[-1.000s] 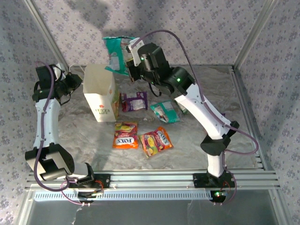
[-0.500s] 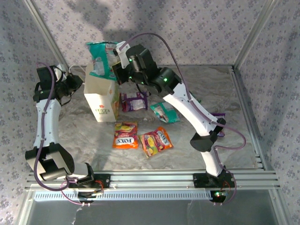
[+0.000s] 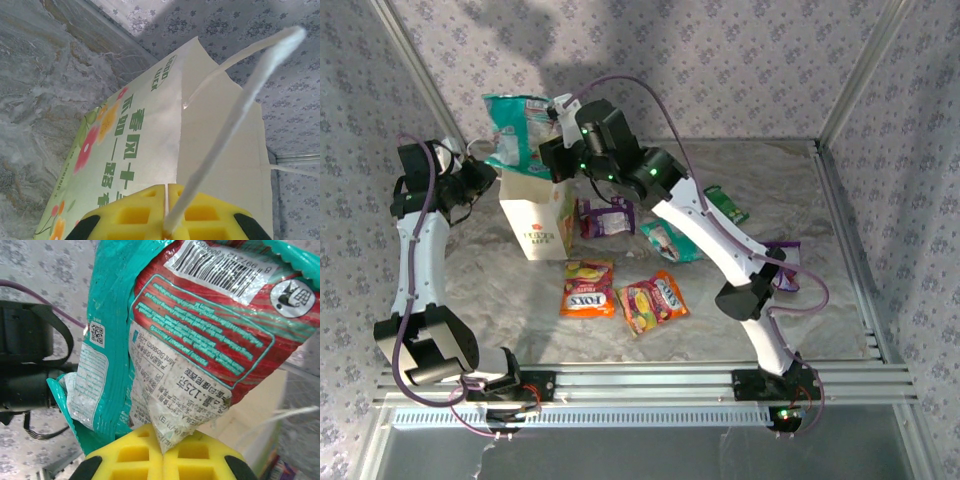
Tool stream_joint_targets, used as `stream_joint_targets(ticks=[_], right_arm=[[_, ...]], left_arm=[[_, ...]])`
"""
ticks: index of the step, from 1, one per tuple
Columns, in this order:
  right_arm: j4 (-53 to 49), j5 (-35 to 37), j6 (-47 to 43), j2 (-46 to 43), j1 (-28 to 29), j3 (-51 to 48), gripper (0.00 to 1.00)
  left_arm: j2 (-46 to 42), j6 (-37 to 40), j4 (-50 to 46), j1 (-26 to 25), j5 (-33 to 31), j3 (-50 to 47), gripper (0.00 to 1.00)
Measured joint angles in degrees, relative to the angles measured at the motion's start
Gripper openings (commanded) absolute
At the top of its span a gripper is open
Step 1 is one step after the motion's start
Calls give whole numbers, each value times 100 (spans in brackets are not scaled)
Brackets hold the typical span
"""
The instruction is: Place the snacks into the paper bag
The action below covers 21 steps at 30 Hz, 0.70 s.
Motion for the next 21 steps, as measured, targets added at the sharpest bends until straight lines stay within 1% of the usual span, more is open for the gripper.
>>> stream_joint_targets(ticks=[5,12,21], right_arm=[[330,-256,240,199,0,15,0],[608,-439,483,365,-20,59,0],[935,-636,1108,702,-190,79,0]], left_arm=[[0,0,0,0,0,0,11],[0,0,0,2,15,0,11],[0,0,0,11,15,0,11]])
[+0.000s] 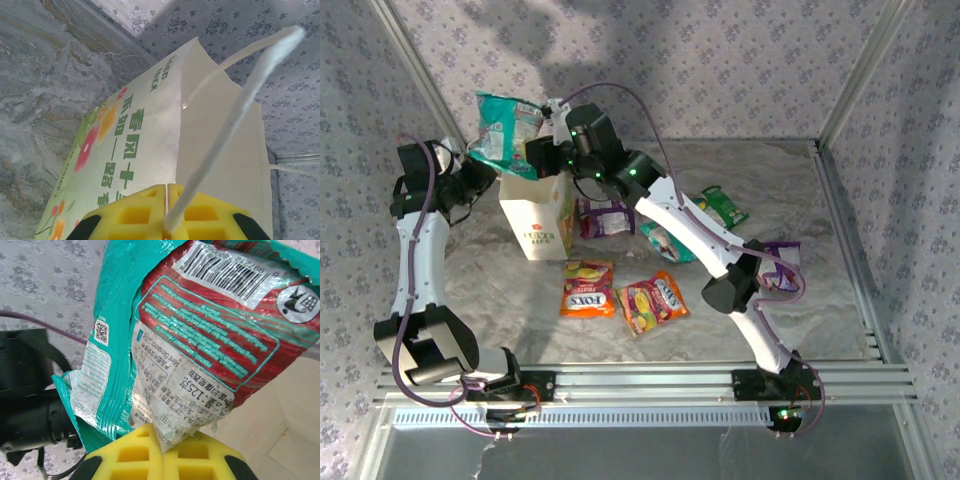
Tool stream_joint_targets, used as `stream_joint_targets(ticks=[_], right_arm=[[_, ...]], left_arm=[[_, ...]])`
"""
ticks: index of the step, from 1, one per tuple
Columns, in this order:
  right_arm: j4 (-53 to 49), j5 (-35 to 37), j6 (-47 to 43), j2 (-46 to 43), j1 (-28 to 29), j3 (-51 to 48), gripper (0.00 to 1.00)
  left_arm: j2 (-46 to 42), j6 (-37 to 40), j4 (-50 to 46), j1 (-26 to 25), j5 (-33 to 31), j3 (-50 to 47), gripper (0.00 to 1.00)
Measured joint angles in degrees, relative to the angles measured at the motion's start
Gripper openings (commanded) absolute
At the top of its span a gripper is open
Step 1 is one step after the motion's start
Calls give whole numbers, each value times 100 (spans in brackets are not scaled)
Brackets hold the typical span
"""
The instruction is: Place the snacks into the paper bag
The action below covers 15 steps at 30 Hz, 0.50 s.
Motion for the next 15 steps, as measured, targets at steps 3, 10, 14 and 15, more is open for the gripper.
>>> stream_joint_targets(ticks=[3,10,14,15], right_arm=[[9,0,120,68,-52,0,0],[13,35,258,116,-66,0,0],[4,162,319,192,-42,0,0],[-2,210,326,216,-37,0,0]], left_arm=[[0,0,-2,0,2,0,11],[0,0,0,0,2,-2,10],[0,0,0,0,0,-2,10],[0,0,0,0,2,-2,10]])
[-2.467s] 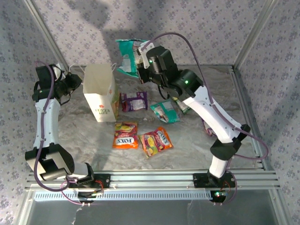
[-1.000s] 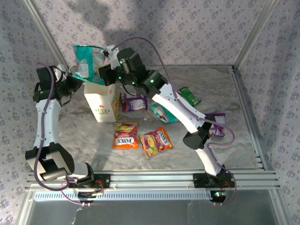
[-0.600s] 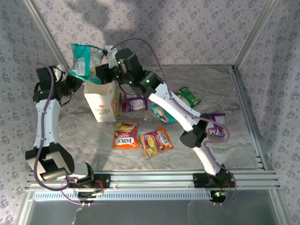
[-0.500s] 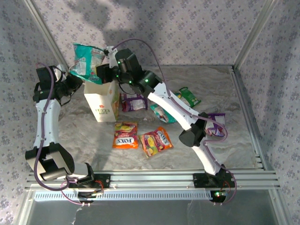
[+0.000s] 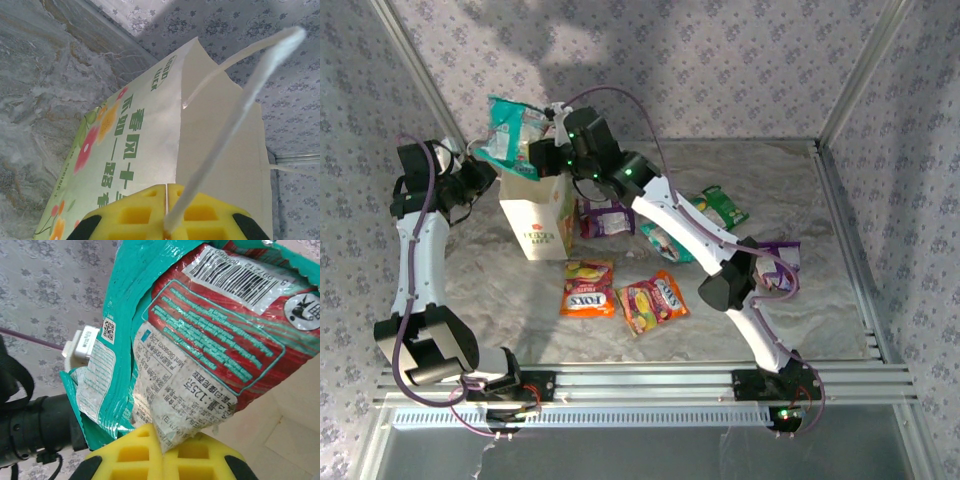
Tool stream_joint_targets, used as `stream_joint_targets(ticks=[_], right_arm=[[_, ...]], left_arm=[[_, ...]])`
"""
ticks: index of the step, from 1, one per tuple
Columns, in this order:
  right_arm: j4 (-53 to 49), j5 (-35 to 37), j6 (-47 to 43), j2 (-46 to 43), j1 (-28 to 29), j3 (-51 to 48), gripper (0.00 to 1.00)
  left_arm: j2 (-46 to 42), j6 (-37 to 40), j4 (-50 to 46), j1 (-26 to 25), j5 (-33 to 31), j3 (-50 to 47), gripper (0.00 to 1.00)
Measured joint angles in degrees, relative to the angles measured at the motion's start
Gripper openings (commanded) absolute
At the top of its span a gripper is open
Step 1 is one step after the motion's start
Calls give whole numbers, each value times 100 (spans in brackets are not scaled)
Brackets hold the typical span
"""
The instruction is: Place the snacks into the paper bag
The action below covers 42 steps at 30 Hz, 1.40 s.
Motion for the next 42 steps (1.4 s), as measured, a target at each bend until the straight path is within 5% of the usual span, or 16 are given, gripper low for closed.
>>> stream_joint_targets(ticks=[21,42], right_arm=[[-575,1117,-11,216,142,0,0],[-1222,1239,-472,339,227,0,0]], left_arm=[[0,2,-2,7,-4,0,10],[0,20,-26,15,-24,0,10]])
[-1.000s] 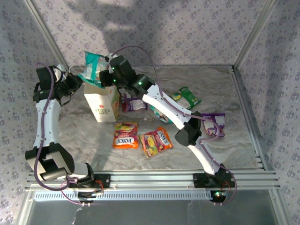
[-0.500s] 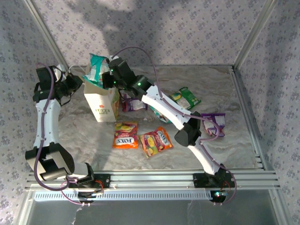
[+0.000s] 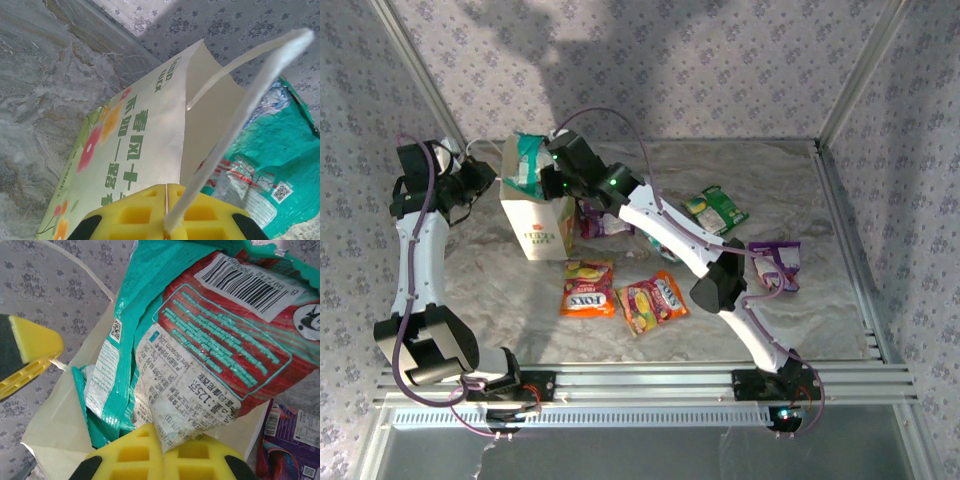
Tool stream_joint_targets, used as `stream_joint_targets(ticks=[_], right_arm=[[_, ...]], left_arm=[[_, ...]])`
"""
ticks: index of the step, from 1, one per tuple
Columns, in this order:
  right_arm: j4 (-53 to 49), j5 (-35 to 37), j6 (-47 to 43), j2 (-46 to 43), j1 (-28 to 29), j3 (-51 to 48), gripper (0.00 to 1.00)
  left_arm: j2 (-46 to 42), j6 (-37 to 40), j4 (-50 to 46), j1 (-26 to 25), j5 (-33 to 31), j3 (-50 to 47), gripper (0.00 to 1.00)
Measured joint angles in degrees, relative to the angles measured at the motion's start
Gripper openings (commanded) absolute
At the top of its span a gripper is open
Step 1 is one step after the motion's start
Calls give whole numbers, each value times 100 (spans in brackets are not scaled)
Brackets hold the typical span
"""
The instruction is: Place the snacks into the paper bag
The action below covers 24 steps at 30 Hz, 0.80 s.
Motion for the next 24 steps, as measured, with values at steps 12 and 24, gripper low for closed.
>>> stream_joint_targets(ticks=[12,24], right_arm=[[-192,-79,-63,0,20,0,0],[-350,-264,-243,0,20,0,4]], left_arm=[[0,4,-24,2,0,2,10],[0,4,-48,0,0,2,10]])
